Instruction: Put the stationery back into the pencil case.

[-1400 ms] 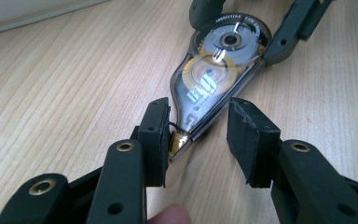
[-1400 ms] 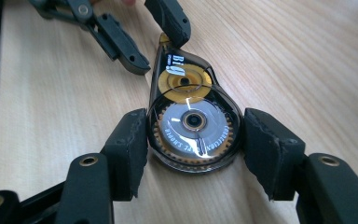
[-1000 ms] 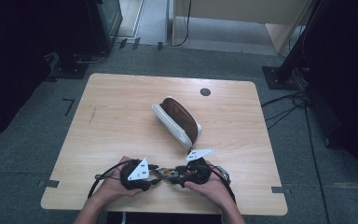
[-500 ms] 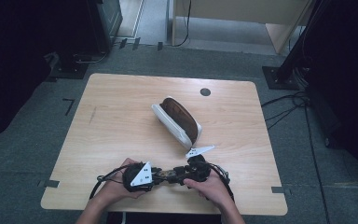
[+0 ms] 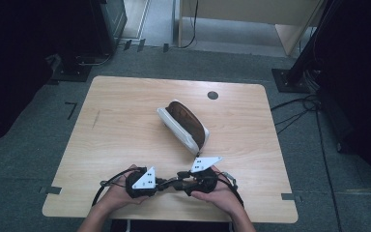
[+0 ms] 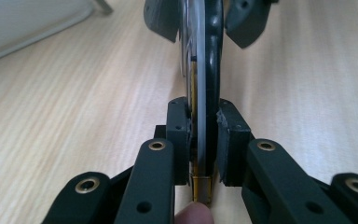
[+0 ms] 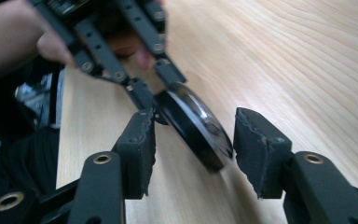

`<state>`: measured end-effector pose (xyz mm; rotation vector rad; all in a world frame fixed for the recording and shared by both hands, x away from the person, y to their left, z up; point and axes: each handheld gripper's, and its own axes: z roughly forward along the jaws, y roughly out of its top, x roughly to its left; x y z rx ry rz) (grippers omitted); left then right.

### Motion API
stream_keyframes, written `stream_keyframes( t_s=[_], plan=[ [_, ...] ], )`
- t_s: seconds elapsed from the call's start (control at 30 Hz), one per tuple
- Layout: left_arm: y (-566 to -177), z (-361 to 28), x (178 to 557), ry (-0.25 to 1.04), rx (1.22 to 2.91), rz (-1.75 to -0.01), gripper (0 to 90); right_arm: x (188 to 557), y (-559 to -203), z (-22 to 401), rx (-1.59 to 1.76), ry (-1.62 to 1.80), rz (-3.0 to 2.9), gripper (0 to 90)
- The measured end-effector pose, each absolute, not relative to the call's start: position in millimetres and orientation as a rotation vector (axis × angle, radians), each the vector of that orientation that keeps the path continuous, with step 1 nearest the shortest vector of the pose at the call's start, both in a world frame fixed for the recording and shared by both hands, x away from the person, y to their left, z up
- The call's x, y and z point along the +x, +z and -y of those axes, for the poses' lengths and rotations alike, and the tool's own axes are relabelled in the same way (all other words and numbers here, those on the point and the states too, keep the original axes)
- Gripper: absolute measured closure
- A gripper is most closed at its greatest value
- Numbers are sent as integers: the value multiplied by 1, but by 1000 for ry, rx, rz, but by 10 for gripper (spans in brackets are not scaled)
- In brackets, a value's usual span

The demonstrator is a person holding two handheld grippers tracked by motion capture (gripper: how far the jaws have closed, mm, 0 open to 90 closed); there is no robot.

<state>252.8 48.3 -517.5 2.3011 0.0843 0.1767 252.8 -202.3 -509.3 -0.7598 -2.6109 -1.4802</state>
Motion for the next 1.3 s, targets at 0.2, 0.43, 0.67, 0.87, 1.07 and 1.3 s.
stream_keyframes(
  t_s=[0.2,0.43,0.67,0.87,1.07,1.3],
  plan=[
    [-518,-50,255,140,2299,-95,786,249,-511,199,-640,-1512,2706,583],
    [-517,-51,257,108,2304,-77,703,244,-512,202,-483,-1496,2758,727],
    [-517,-55,256,110,2273,-119,595,238,-510,202,-468,-1490,2780,743],
    [-515,-64,259,144,2247,-198,428,236,-504,210,-546,-1518,2786,742],
    [-512,-77,262,189,2226,-318,288,234,-494,217,-639,-1568,2772,742],
    [-510,-91,265,241,2217,-460,68,235,-479,221,-766,-1648,2752,742]
  ],
)
